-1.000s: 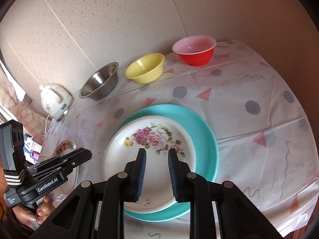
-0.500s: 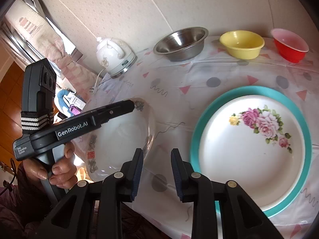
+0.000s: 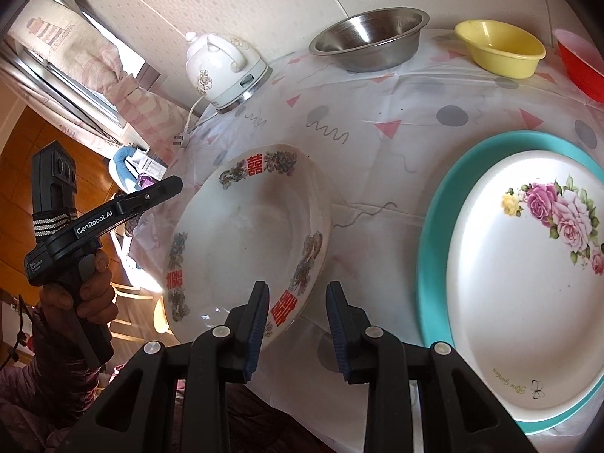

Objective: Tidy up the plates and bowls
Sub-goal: 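Move the right gripper to the large red-character bowl and grasp its rim, then lift the large bowl with the right gripper while the left gripper grips its other rim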

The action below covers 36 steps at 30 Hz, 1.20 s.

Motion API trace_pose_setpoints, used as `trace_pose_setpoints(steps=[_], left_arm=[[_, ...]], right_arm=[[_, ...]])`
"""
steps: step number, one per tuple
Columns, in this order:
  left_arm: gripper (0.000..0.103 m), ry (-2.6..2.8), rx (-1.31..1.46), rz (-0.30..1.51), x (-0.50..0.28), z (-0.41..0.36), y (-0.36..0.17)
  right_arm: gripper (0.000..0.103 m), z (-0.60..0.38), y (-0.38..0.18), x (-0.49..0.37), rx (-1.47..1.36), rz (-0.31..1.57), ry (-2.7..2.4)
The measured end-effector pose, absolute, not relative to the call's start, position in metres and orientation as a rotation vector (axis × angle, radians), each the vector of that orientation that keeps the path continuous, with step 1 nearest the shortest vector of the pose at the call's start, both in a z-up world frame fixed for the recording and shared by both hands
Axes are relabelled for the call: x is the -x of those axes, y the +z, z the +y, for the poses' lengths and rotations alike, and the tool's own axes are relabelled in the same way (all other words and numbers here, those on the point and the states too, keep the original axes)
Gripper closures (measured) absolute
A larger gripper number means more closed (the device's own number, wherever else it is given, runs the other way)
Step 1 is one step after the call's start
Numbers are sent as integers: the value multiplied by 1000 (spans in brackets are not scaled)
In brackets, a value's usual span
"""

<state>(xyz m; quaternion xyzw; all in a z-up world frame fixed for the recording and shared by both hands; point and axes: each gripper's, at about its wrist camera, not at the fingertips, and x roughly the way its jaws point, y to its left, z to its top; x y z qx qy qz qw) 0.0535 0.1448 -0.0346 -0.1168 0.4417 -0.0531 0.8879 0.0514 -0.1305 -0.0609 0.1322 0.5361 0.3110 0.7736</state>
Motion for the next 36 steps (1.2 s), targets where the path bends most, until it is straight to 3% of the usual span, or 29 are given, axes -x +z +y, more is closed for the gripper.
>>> trace_pose_setpoints(steps=[10,33,36], left_arm=[[77,-114,277,994,-42,172,-63],[72,-187,192,1017,-49,144,-90],[72,-194,191,1023,-44,138,-89]], right_arm=[[71,-117,-66,-59,-256,1188,685],[73,-101,-80,-62,-215,1205,673],[69,-92,-74,-58,-112,1178,619]])
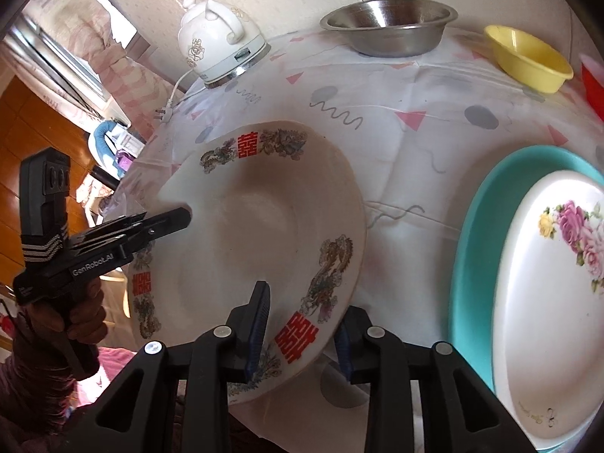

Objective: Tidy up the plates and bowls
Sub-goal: 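Lift the large bowl with the right gripper while the left gripper grips its other rim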

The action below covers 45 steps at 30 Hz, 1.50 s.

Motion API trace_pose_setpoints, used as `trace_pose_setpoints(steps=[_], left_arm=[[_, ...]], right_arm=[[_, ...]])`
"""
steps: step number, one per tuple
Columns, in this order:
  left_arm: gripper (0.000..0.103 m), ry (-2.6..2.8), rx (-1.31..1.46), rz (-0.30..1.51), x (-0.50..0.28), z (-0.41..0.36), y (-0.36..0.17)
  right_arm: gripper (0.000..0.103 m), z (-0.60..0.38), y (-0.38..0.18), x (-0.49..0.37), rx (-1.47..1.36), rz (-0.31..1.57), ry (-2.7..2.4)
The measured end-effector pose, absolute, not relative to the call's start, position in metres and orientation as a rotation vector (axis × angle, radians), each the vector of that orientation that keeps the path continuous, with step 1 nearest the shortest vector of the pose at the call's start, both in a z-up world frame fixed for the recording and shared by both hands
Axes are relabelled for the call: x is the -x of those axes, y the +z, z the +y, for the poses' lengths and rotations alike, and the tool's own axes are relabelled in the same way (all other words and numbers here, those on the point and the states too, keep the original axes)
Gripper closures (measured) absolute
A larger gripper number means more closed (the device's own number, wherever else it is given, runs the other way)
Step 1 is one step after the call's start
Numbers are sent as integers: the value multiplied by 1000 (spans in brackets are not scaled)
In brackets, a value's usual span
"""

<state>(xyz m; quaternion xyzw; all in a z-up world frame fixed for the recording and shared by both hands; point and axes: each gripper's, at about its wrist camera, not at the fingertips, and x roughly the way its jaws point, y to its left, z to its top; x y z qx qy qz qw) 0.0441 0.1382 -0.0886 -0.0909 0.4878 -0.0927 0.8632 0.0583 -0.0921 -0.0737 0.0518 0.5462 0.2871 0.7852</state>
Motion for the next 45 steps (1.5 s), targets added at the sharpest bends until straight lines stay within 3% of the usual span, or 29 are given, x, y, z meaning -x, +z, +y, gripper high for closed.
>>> trace_pose_setpoints(steps=[30,45], left_arm=[[64,-75,160,993,-37,118,-91],[70,-142,151,985,-33,106,-88]], right_arm=[[70,-104,-77,-58,-170,1188,618],[71,-123,-74,-62,-192,1190,559]])
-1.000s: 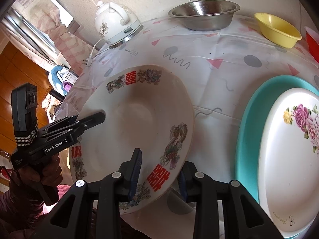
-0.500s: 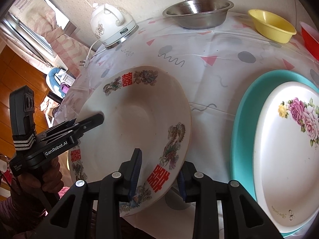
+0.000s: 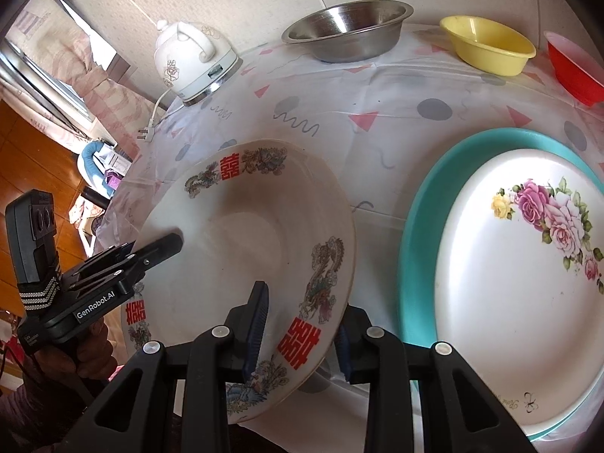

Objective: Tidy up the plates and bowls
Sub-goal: 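Lift the large bowl with the right gripper while the left gripper grips its other rim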

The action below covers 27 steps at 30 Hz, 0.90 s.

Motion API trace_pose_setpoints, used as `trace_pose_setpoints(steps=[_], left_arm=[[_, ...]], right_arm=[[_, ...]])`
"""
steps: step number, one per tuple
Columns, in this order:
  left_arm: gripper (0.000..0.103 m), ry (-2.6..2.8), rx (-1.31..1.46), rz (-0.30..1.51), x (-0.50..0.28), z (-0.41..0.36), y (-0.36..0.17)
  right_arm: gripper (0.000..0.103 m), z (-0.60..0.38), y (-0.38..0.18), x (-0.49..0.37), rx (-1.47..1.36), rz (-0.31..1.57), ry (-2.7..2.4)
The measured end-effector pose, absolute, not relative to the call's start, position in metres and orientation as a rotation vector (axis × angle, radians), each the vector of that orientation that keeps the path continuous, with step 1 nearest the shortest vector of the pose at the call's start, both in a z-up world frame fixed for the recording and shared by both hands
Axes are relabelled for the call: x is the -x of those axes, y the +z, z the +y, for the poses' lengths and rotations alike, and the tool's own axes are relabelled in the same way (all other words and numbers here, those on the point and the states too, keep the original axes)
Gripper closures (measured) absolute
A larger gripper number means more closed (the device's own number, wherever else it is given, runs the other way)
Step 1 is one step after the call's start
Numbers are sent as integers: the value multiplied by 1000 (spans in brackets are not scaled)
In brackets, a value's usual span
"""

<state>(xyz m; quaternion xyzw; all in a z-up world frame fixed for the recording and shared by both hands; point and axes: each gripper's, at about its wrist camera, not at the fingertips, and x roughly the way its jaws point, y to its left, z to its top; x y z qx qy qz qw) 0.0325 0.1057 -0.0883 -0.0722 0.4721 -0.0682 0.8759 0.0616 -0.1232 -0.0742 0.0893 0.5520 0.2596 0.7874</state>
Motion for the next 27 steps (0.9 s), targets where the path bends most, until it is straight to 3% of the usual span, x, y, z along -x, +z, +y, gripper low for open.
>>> trace_pose_setpoints(steps=[9,27], left_arm=[[66,-156,110,970,-36,101,-94],[73,-276,119,909,-28,83,-71]], right_arm=[[70,-119,-76,-62,-152,1196,576],[72,-144,-46,-48,-81,1075,516]])
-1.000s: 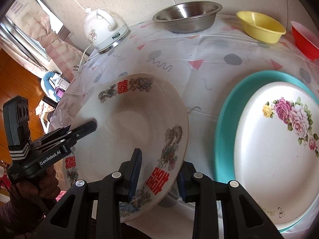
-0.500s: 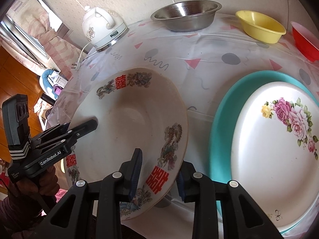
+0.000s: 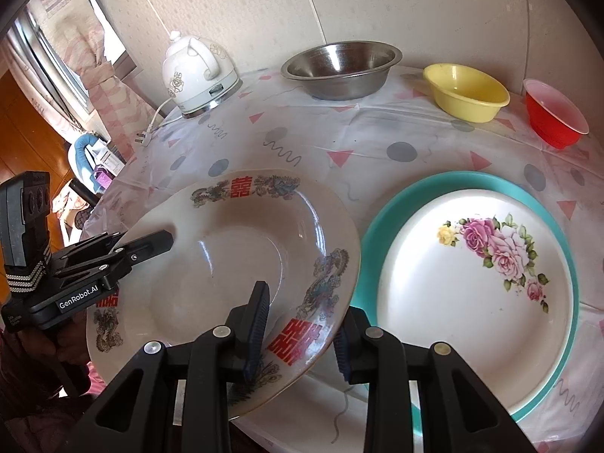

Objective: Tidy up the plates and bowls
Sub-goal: 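Lift the large bowl with the right gripper while the left gripper grips its other rim, then carry the large bowl with both grippers and lower it onto the rose-print plate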

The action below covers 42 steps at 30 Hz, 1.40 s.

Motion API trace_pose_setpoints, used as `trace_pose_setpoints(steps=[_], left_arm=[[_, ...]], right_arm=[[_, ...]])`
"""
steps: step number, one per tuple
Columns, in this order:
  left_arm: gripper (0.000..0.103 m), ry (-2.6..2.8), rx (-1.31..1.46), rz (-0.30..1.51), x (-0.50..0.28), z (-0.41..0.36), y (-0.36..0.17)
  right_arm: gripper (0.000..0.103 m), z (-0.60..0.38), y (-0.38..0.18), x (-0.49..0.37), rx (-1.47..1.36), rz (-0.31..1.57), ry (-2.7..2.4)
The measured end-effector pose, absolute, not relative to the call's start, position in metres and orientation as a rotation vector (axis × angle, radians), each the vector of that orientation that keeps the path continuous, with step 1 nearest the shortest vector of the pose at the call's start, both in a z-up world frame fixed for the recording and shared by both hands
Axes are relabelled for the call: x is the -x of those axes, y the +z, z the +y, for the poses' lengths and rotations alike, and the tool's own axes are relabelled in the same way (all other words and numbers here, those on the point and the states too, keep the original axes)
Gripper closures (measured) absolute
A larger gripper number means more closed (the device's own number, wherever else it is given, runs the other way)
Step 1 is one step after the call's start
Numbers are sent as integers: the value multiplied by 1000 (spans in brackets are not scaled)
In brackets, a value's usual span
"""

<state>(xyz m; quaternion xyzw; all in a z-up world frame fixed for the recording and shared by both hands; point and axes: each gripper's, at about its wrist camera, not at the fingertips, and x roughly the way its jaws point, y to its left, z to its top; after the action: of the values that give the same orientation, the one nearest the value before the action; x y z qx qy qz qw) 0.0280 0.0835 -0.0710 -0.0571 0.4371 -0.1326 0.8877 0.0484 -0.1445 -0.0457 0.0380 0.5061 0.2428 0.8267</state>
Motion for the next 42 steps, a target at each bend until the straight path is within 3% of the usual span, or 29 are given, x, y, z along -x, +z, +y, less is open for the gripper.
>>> trace_pose_setpoints(steps=[16,27,42], left_arm=[[74,-344,94,856,-26,65,-53],[74,-481,24,815,-42,0,-29],[73,-585,-53,842,-75,-75,-36]], right_arm=[[72,-169,-33,-43,-99,1017,481],[72,-232,-20,-37,-165,973,334],[72,-298,-30,-42,-259,960,168]])
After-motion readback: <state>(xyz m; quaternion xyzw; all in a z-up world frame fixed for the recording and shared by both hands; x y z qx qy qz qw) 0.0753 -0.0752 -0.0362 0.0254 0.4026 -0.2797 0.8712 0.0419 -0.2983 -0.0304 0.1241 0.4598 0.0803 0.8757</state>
